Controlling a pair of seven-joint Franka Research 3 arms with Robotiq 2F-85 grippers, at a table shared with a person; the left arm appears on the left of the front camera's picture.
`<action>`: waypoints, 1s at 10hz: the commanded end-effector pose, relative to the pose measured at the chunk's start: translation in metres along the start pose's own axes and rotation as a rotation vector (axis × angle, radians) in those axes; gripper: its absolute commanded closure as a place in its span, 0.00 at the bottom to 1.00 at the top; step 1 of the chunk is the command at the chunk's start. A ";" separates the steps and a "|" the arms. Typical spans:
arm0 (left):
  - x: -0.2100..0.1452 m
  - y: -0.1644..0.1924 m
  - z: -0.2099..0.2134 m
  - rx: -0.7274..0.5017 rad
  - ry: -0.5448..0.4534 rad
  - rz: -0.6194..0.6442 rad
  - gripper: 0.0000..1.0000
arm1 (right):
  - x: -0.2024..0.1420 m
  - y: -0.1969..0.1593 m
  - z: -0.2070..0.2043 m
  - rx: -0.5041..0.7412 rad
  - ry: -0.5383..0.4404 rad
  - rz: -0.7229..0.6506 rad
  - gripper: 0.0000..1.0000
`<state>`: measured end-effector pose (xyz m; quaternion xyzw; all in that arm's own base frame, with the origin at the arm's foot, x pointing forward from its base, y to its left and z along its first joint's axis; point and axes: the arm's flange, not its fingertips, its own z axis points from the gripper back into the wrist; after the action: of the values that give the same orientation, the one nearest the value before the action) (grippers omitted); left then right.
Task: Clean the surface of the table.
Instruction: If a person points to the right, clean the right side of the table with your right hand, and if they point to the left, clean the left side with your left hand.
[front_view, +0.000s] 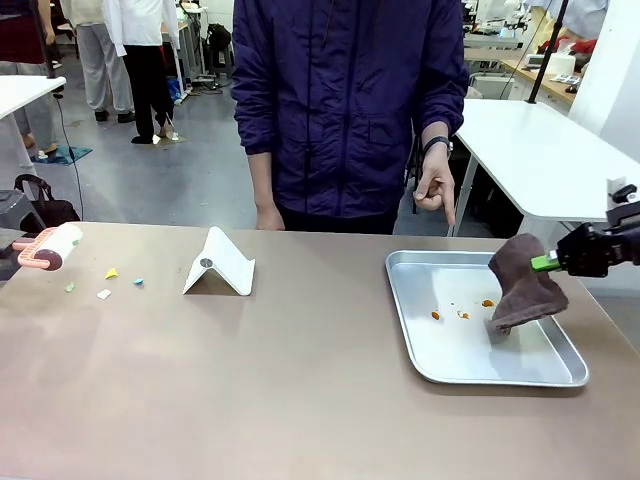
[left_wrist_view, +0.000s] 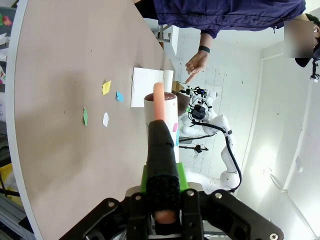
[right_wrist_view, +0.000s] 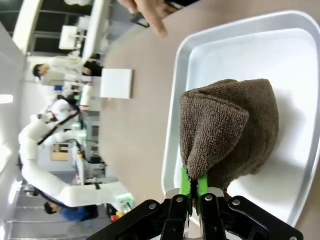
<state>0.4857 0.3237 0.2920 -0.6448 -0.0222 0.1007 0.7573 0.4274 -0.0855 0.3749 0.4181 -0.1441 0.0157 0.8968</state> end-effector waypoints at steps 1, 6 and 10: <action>-0.002 -0.002 0.000 0.007 0.012 -0.019 1.00 | 0.005 -0.001 -0.016 -0.107 0.006 0.063 0.94; -0.002 -0.002 0.000 0.007 0.012 -0.019 1.00 | -0.002 -0.015 -0.074 -0.341 -0.032 0.183 0.94; -0.002 -0.002 0.000 0.007 0.012 -0.019 1.00 | -0.013 -0.015 -0.105 -0.412 -0.048 0.282 0.94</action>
<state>0.4858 0.3238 0.2919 -0.6447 -0.0223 0.1008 0.7574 0.4449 -0.0222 0.3105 0.2130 -0.1925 0.0898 0.9537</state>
